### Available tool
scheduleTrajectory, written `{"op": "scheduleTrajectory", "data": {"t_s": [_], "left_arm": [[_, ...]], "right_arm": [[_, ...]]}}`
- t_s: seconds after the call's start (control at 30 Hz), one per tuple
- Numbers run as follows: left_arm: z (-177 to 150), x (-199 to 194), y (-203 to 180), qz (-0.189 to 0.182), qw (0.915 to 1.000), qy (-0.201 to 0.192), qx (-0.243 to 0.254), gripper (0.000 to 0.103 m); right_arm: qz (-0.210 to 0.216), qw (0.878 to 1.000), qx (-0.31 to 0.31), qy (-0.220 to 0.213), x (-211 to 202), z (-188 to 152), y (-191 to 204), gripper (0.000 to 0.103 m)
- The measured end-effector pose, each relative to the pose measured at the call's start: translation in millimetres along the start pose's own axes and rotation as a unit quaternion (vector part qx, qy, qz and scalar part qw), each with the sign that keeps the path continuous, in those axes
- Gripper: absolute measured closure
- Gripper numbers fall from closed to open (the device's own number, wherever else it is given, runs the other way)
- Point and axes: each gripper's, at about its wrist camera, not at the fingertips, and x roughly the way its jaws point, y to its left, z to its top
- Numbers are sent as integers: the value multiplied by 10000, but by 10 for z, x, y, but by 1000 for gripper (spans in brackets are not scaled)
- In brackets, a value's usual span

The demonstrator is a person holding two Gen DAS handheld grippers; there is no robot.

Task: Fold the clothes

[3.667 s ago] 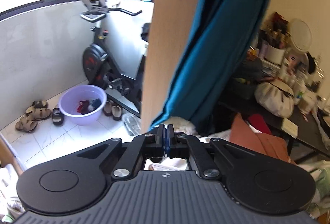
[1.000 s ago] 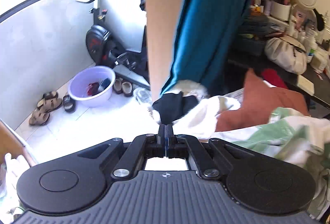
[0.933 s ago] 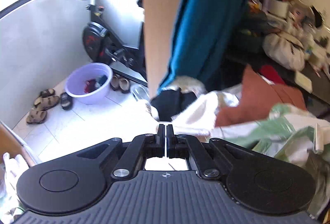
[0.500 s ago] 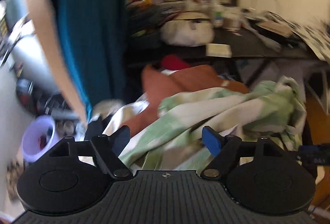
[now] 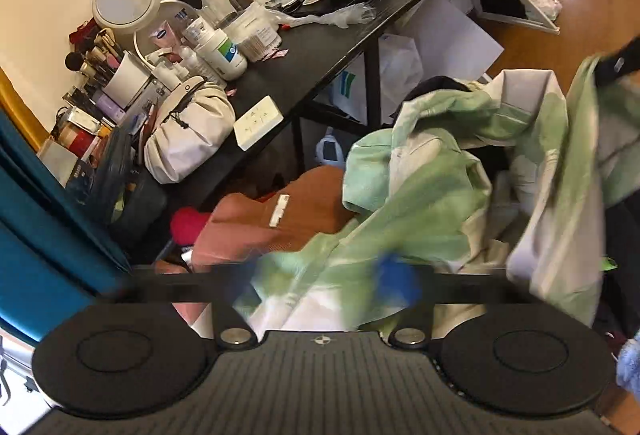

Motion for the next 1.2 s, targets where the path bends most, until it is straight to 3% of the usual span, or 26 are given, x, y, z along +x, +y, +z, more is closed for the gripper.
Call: {"op": "scheduleTrajectory", "data": {"t_s": [0.1, 0.17, 0.27, 0.33, 0.4, 0.5, 0.57, 0.7, 0.8, 0.87, 1.03, 1.2], "left_arm": [[15, -97, 236, 48, 9983, -239, -537, 95], [6, -199, 428, 303, 9955, -431, -785, 97], [-53, -390, 887, 590, 9850, -621, -1500, 98], [-153, -563, 1250, 729, 9704, -682, -2197, 98], [-340, -780, 1580, 888, 9503, -764, -2883, 98], [-827, -1144, 1805, 1271, 9227, -708, -3570, 98], [-1231, -1257, 1809, 1520, 9097, -372, -3846, 98], [-2007, -1105, 1649, 1345, 8853, 779, -4382, 98], [-2182, -995, 1435, 1288, 8961, 1196, -4076, 94], [-2140, -1009, 1405, 1308, 9049, 1126, -3890, 91], [-1803, -1236, 1503, 1607, 9203, 397, -3544, 38], [-1488, -1271, 1577, 1385, 9322, 37, -3344, 36]], "right_arm": [[38, 9990, -348, -283, -142, 98, 77, 99], [81, 9982, -487, -349, -190, 153, 118, 99], [100, 9983, -450, -352, -220, 216, 167, 99], [119, 9982, -447, -373, -258, 272, 204, 99], [154, 9978, -506, -391, -304, 299, 240, 99], [109, 9979, -608, -186, -316, 252, 250, 99], [-13, 9985, -518, 189, -230, 132, 185, 99], [-373, 9932, -274, 1067, 16, -201, 29, 98], [-646, 9839, -90, 1664, 196, -453, -69, 94], [-702, 9839, -40, 1641, 219, -493, -33, 80], [-456, 9917, -300, 1168, 200, -333, 233, 70], [54, 9949, -804, 603, 71, -157, 593, 66]]}}
